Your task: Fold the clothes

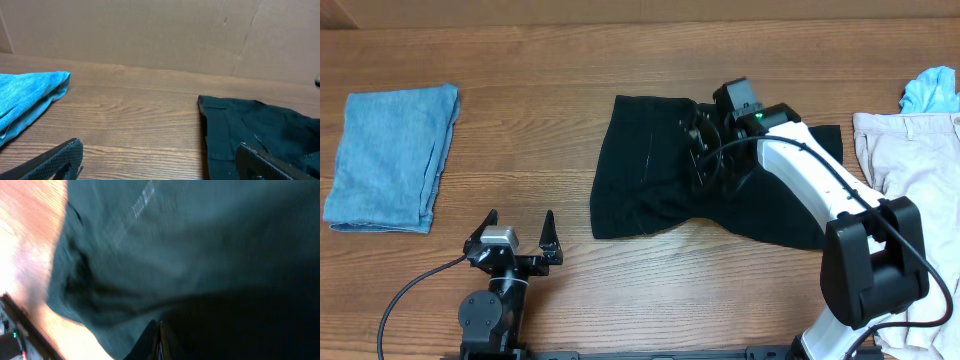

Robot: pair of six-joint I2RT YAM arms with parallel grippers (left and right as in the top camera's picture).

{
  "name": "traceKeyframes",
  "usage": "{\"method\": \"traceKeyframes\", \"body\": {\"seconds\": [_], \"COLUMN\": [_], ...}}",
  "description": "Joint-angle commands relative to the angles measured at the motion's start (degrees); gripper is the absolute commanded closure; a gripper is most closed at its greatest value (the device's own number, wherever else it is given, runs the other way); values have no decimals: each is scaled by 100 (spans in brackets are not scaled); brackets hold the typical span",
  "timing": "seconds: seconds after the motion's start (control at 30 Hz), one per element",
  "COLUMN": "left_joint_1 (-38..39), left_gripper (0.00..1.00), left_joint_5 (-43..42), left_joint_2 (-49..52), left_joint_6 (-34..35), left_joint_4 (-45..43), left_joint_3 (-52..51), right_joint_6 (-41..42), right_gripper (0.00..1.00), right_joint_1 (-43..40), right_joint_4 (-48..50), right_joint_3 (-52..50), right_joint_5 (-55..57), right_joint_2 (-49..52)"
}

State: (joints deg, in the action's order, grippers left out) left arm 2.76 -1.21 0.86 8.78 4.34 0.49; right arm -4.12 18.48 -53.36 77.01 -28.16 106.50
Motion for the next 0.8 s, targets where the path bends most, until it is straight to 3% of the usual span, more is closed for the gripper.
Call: {"method": "traceKeyframes", "body": {"seconds": [0.0,0.2,0.37,0.6,0.77], "left_joint_1": [-9,-9,-9,-9,-9], "left_gripper": [0,0,0,0,0], "left_joint_5": [33,33,35,35,33], "left_joint_2": [-52,-52,-52,-52,-52], "left_joint_6": [-107,-107,-107,-107,-107], "left_joint_4": [7,7,7,7,7], "left_joint_3": [-22,-22,-22,-22,-22], "right_joint_6": [-39,245,260,262,262], "right_gripper": [95,96,96,88,83], "right_joint_1": [15,13,-92,-1126,-1449], "right_joint_4": [-420,-957,-1217,-1353,-1425], "right_joint_3": [-374,-758,-179,125,122], "right_joint_5": [378,734,769,866,861], "right_joint_2": [20,-17,-761,-2085,-2194]}}
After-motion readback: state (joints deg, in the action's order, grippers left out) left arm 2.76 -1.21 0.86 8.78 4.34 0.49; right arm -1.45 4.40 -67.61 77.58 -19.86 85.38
